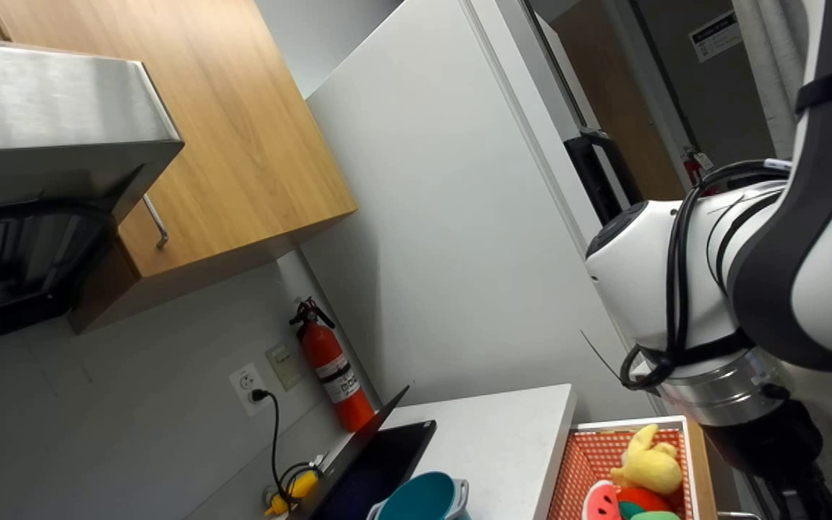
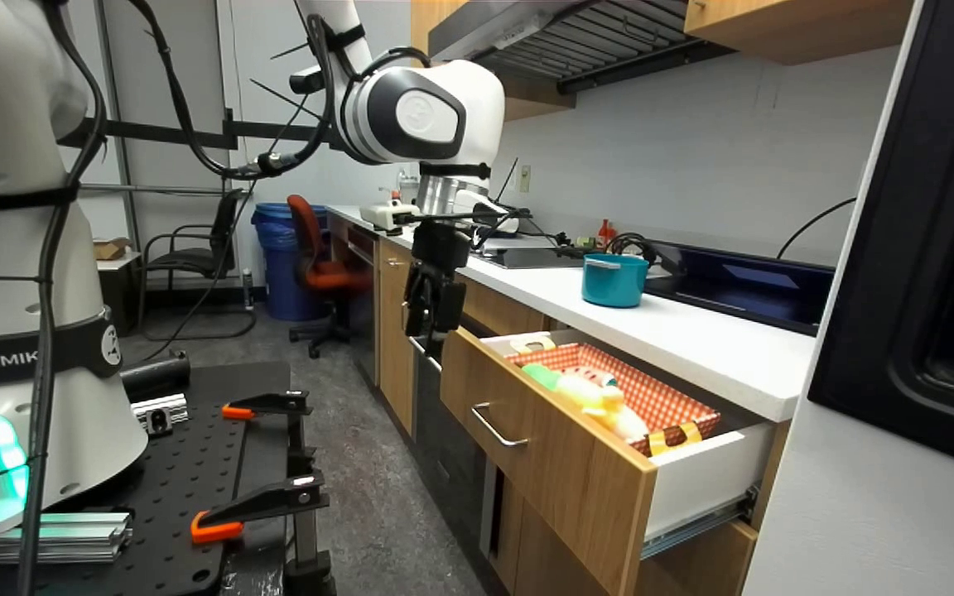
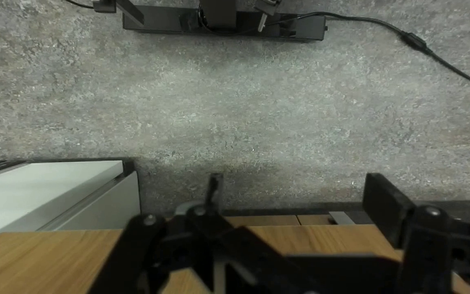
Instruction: Close the open drawer
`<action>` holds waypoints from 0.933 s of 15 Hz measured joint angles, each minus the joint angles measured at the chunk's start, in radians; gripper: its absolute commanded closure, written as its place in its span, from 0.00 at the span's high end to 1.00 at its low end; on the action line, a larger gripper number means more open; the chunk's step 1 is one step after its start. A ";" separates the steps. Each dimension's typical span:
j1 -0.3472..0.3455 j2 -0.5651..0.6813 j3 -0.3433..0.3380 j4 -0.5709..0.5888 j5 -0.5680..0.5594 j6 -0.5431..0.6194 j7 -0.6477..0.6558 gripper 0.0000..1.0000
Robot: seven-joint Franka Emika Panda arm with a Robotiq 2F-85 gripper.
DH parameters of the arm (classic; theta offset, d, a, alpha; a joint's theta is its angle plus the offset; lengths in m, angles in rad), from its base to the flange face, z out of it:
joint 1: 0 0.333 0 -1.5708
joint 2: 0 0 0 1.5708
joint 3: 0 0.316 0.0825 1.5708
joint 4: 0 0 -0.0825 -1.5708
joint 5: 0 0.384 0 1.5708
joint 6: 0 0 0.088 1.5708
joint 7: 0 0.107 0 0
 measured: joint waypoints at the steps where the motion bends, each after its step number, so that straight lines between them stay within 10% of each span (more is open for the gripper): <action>1: -0.002 0.019 -0.005 0.011 0.000 0.005 -0.001 0.53; 8: -0.016 0.134 -0.037 0.099 0.000 0.010 -0.002 0.02; 14: -0.016 0.206 -0.057 0.177 -0.001 0.010 -0.001 0.00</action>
